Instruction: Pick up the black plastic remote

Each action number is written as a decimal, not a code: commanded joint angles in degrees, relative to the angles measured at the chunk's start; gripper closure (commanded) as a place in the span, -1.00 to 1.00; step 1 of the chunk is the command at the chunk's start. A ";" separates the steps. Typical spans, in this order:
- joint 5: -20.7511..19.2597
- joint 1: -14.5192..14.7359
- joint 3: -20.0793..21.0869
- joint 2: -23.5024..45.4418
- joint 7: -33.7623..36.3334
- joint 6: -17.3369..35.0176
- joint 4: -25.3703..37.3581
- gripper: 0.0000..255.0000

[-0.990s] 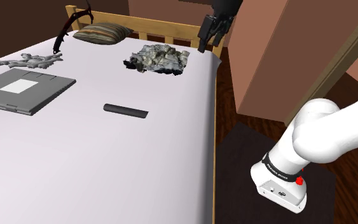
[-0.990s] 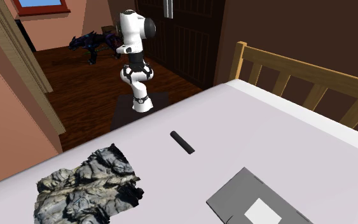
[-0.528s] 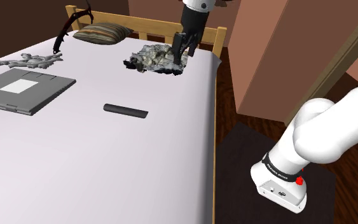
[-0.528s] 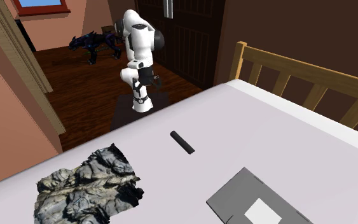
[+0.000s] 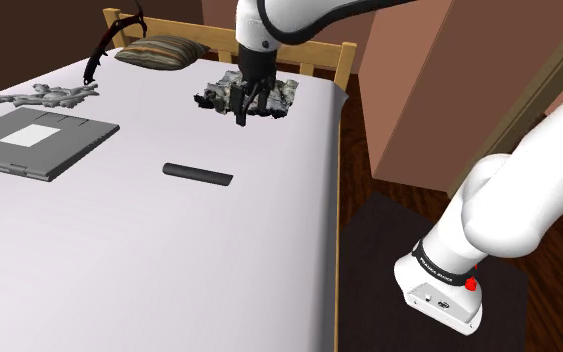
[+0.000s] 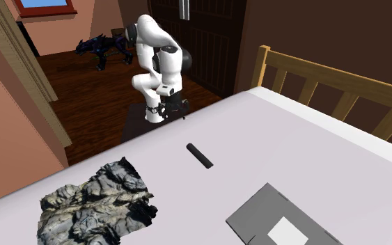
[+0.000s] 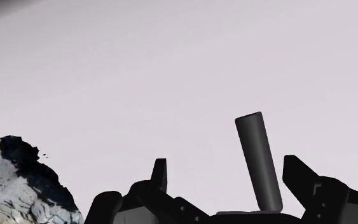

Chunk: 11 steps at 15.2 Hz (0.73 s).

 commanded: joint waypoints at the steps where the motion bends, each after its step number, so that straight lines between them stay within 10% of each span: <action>1: -1.42 0.40 0.88 4.84 0.30 0.44 3.61 -1.00; 11: -9.37 4.98 3.38 26.87 2.30 1.03 20.31 -1.00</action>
